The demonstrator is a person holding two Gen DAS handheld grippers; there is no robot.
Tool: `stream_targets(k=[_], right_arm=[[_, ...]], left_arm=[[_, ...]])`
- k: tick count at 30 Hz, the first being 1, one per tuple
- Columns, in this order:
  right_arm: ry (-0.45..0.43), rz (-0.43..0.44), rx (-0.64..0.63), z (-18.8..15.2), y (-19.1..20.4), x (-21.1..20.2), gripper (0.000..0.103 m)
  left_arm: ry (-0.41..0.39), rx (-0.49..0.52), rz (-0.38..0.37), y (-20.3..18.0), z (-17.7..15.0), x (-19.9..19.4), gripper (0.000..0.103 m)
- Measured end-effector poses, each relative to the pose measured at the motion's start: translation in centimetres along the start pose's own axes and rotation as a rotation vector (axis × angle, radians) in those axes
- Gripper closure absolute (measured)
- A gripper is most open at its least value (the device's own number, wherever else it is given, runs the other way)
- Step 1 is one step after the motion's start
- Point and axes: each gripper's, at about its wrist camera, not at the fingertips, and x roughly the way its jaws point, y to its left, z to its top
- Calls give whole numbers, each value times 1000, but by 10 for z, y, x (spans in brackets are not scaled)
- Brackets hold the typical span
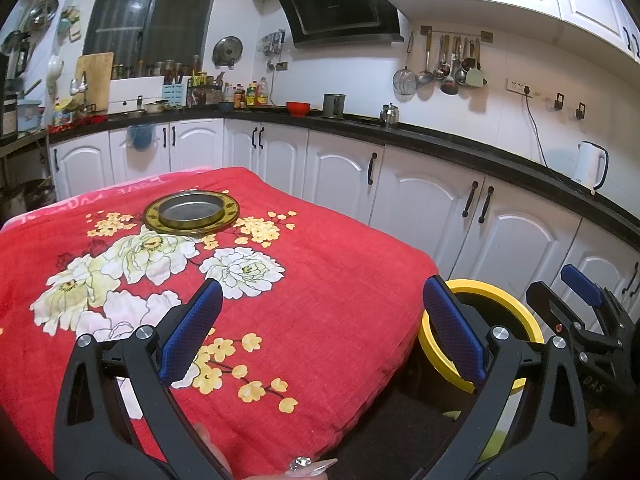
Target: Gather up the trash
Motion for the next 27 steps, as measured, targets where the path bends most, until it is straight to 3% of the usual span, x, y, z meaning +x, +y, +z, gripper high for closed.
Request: stream_targets(k=[12,20,24,27], right_arm=[[5,-3,3,-1,1,0,6],[11,18,-13,5,10,6,6],[50,133,-39,23,42,30,6],[143,292,-72,39,102,65,6]], left_arm=[[44,13,30,-11,1,9,11],[81,-45,-4,-2,5,14,11],[115,-134,89,45,27,22,11],[102,-217,293,135,43,21,11]])
